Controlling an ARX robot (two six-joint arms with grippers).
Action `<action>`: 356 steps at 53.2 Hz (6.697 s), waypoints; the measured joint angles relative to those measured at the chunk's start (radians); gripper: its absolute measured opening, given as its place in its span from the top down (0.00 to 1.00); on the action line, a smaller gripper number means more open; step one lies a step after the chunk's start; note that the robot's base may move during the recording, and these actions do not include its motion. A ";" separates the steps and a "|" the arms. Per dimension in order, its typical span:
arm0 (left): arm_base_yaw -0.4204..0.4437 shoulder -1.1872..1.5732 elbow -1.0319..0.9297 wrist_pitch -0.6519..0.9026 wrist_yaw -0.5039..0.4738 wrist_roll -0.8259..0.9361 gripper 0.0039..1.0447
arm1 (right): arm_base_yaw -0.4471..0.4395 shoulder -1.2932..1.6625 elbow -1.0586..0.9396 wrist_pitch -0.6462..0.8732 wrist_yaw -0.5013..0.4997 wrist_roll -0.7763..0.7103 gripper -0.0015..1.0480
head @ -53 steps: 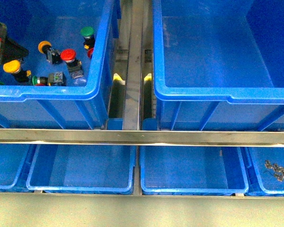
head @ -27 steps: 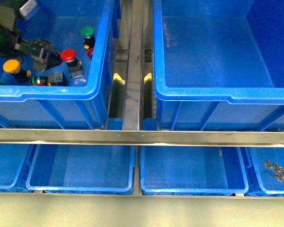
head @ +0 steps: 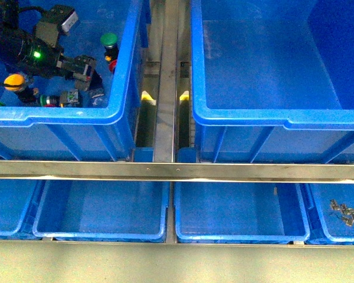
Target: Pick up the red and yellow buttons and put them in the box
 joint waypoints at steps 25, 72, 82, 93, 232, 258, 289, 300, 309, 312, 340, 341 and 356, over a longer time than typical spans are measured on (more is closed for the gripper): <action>-0.011 0.038 0.063 -0.017 0.019 -0.059 0.50 | 0.000 0.000 0.000 0.000 0.000 0.000 0.06; 0.237 -0.497 -0.471 0.149 0.322 -1.069 0.68 | 0.000 0.000 0.000 0.000 0.000 0.000 0.06; 0.081 -0.622 -0.557 0.227 0.362 -1.319 0.68 | 0.000 0.000 0.000 0.000 0.000 0.000 0.06; -0.108 -0.654 -0.557 0.257 0.339 -1.426 0.68 | 0.000 0.000 0.000 0.000 0.000 0.000 0.06; -0.498 -0.540 -0.399 0.171 0.172 -1.360 0.54 | 0.161 1.608 0.614 0.687 -0.206 -0.860 0.66; -0.278 -0.687 -0.628 0.165 0.004 -1.184 0.08 | 0.128 1.611 0.570 0.664 -0.160 -0.851 0.67; 0.175 -0.988 -1.339 0.938 -0.181 -0.454 0.33 | 0.045 1.290 0.481 0.437 -0.044 -0.546 0.67; 0.153 -1.358 -1.572 0.975 -0.196 -0.376 0.69 | 0.038 1.156 0.444 0.325 0.019 -0.455 0.67; 0.000 -1.664 -1.646 0.748 -0.330 -0.364 0.98 | 0.085 1.082 0.439 0.271 0.080 -0.403 0.67; -0.006 -1.716 -1.652 0.708 -0.335 -0.362 0.98 | 0.098 1.073 0.439 0.256 0.091 -0.390 0.67; -0.007 -2.087 -1.654 0.371 -0.334 -0.361 0.98 | 0.207 1.023 0.426 0.220 0.173 -0.327 0.67; -0.007 -2.098 -1.654 0.362 -0.334 -0.361 0.98 | 0.207 1.021 0.425 0.219 0.180 -0.326 0.67; -0.009 -2.219 -1.654 0.243 -0.339 -0.361 0.98 | 0.241 1.005 0.425 0.207 0.194 -0.309 0.67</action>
